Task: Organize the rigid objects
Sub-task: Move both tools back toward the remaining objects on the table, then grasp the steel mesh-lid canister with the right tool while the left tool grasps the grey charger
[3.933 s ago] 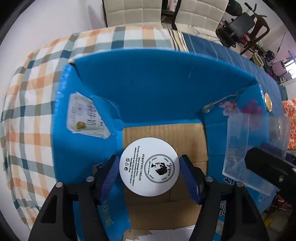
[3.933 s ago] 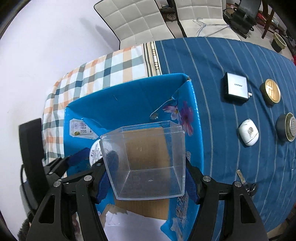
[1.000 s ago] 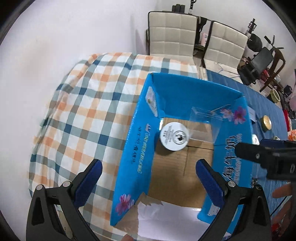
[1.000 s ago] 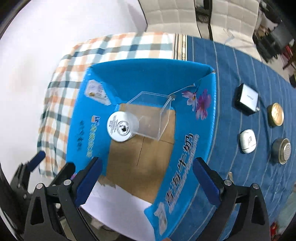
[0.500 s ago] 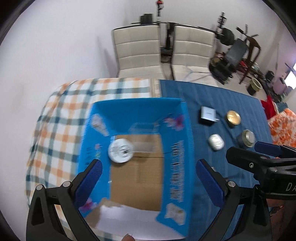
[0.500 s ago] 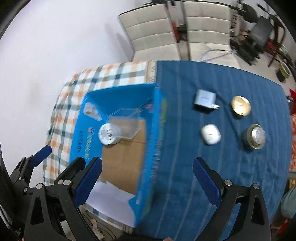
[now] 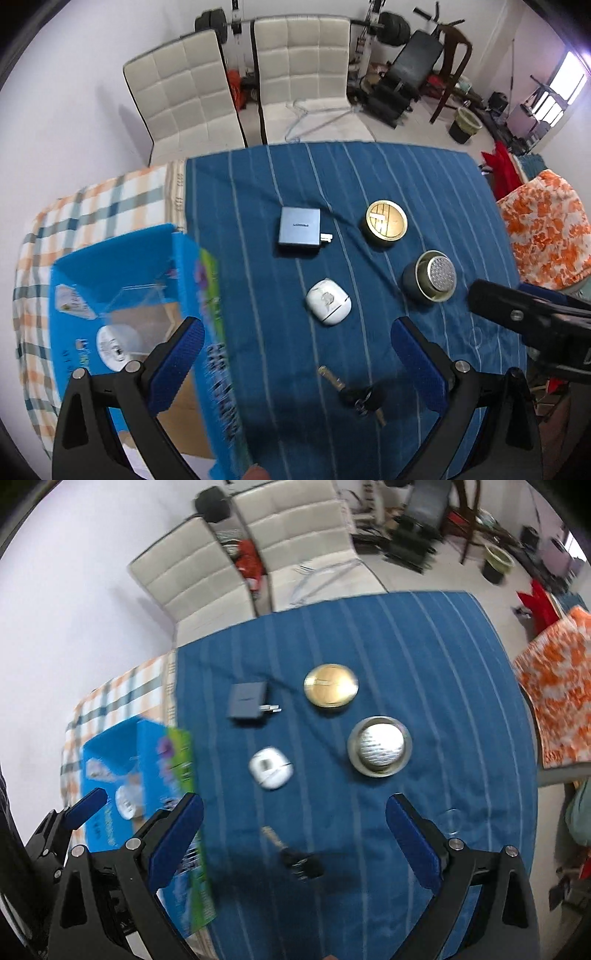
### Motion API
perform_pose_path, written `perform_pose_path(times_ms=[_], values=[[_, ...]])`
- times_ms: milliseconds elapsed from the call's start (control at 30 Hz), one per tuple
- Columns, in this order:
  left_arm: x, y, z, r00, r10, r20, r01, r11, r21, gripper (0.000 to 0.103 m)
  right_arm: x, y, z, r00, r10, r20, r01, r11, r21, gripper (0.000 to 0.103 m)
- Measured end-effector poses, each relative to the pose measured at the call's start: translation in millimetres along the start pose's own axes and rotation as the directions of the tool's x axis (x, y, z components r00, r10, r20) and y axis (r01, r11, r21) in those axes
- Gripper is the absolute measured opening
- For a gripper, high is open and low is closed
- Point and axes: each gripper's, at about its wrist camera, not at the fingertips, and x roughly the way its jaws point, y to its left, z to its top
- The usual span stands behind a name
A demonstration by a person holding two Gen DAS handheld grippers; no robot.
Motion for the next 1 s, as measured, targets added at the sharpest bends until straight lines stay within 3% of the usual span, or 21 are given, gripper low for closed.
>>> perform_pose_path(times_ms=[167, 367, 733, 800, 867, 1000], values=[[41, -3, 27, 0.998, -0.025, -0.061, 0.021, 0.998, -0.054, 0.103, 26, -49, 26, 0.999, -0.005, -0.035, 0.008, 0.997, 0.070, 0.101], [100, 2, 64, 0.991, -0.006, -0.135, -0.003, 0.998, -0.068, 0.103, 82, -85, 59, 0.994, 0.013, -0.108, 0.002, 0.990, 0.140, 0.101], [172, -14, 86, 0.968, 0.026, -0.249, -0.022, 1.000, 0.019, 0.102, 163, -100, 62, 0.971, 0.011, -0.240, 0.047, 0.970, 0.237, 0.100], [180, -17, 87, 0.964, 0.037, -0.264, -0.028, 0.999, 0.037, 0.093, 168, -99, 60, 0.969, -0.005, -0.249, 0.065, 0.970, 0.236, 0.100], [190, -20, 87, 0.954, 0.045, -0.296, -0.029, 0.998, 0.058, 0.073, 176, -97, 61, 0.964, -0.018, -0.266, 0.082, 0.969, 0.232, 0.100], [194, -17, 87, 0.957, 0.029, -0.289, -0.014, 0.998, 0.053, 0.068, 193, -96, 61, 0.953, -0.038, -0.300, 0.111, 0.966, 0.233, 0.100]])
